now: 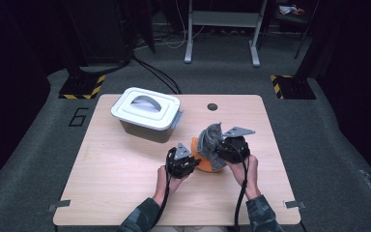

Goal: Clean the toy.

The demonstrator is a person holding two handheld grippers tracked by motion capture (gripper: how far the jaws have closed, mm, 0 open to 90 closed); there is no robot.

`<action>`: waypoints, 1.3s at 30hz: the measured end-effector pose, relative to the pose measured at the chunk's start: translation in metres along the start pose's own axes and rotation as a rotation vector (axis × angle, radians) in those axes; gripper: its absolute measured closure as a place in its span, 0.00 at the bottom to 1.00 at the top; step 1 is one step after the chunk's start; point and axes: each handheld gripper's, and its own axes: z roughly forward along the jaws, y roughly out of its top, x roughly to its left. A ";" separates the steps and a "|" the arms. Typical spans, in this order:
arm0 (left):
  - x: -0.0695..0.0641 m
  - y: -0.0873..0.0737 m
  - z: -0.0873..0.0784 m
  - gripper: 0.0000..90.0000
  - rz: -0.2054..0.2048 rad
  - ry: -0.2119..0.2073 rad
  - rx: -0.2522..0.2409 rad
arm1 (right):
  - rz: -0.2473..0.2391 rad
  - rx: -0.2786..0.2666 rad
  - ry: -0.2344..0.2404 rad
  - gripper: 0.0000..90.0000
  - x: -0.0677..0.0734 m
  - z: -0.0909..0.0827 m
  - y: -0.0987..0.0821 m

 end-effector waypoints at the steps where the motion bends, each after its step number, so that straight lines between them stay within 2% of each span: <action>1: 0.000 0.000 0.000 0.88 0.006 0.001 0.002 | -0.019 0.015 0.002 0.79 0.006 0.005 0.003; 5: 0.002 -0.001 0.000 0.88 -0.003 0.007 0.005 | -0.071 0.048 -0.022 0.78 0.014 0.015 0.006; 7: 0.003 -0.002 0.000 0.88 -0.003 0.004 0.007 | -0.057 0.050 -0.022 0.78 0.014 0.018 0.006; 10: 0.002 -0.002 0.000 0.88 -0.006 0.002 0.007 | -0.080 0.049 -0.021 0.78 0.013 0.018 0.006; 12: 0.003 -0.004 -0.001 0.88 -0.001 0.002 0.008 | -0.054 0.051 -0.017 0.78 0.013 0.017 0.005; 14: 0.003 -0.004 -0.001 0.88 -0.008 -0.003 0.010 | -0.066 0.049 -0.012 0.78 0.011 0.017 0.004; 16: 0.004 -0.004 -0.001 0.88 -0.006 -0.005 0.014 | -0.049 0.045 -0.012 0.78 0.011 0.017 0.003; 17: 0.004 -0.003 -0.001 0.88 -0.004 -0.004 0.014 | -0.068 0.045 -0.009 0.78 0.010 0.017 0.003; 19: 0.004 -0.003 -0.001 0.88 -0.005 -0.005 0.014 | -0.067 0.046 -0.008 0.78 0.008 0.017 0.003; 25: 0.005 -0.003 -0.001 0.88 -0.012 -0.010 0.012 | -0.035 0.053 -0.022 0.78 0.001 0.012 -0.002; 31: 0.005 -0.004 -0.001 0.88 -0.016 -0.015 0.009 | -0.005 0.057 -0.043 0.78 -0.014 0.007 -0.013; 35: 0.005 -0.004 0.000 0.88 -0.011 -0.015 0.006 | 0.035 0.067 -0.047 0.78 -0.024 0.005 -0.022; 39: 0.005 -0.003 0.000 0.88 -0.014 -0.019 0.007 | 0.041 0.079 -0.073 0.78 -0.034 0.004 -0.030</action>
